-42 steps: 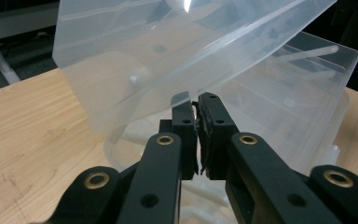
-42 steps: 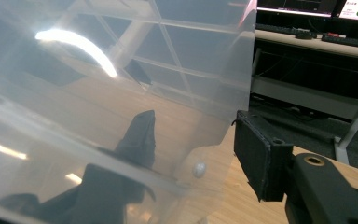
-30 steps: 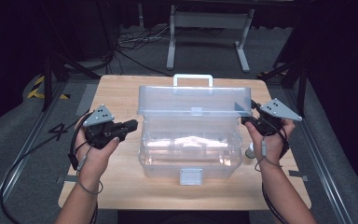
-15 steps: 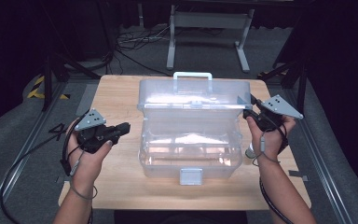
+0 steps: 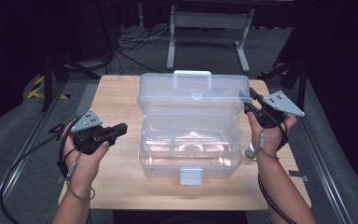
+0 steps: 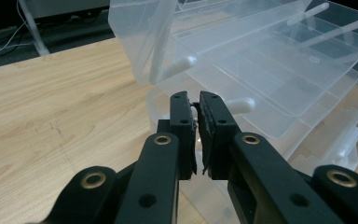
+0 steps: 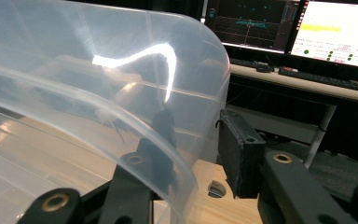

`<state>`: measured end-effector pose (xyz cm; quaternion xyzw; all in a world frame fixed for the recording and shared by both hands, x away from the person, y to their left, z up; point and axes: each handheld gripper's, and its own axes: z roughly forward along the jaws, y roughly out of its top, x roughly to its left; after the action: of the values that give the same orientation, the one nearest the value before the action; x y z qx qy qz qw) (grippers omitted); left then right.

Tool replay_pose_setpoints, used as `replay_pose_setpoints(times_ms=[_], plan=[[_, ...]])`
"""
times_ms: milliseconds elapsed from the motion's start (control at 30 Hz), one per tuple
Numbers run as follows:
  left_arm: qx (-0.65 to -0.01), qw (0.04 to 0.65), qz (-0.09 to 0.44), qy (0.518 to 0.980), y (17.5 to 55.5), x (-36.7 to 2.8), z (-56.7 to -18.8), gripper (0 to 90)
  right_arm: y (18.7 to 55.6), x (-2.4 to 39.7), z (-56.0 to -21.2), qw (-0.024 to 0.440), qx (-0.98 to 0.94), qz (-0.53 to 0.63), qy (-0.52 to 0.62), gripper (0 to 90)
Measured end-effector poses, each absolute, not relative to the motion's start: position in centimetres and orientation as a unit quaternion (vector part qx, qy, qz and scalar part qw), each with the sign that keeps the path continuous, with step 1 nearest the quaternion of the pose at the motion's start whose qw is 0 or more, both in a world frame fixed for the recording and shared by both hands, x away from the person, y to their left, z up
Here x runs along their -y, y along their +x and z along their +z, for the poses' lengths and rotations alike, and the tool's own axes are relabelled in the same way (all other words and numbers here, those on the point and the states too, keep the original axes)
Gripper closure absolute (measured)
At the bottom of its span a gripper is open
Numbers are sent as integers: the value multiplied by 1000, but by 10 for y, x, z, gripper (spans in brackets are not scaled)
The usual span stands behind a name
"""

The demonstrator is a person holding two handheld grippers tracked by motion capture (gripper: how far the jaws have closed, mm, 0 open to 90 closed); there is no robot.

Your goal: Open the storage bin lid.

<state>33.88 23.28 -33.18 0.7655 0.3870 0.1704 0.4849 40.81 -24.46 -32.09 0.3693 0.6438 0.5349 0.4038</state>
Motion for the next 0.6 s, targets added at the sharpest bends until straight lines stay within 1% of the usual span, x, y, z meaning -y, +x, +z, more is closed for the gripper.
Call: replay_pose_setpoints(times_ms=[67, 133, 400, 600], plan=[[-387, 485, 170, 766, 339, -234, -332, 842, 408, 245, -320, 408, -643, 531, 372, 708], [-386, 485, 169, 766, 339, -233, -333, 842, 408, 245, -319, 406, -643, 531, 373, 716], [-387, 485, 170, 766, 339, -234, -333, 840, 411, 245, -317, 399, -643, 530, 382, 722], [-396, 485, 173, 761, 341, -239, -335, 809, 415, 246, -315, 391, -648, 527, 387, 722]])
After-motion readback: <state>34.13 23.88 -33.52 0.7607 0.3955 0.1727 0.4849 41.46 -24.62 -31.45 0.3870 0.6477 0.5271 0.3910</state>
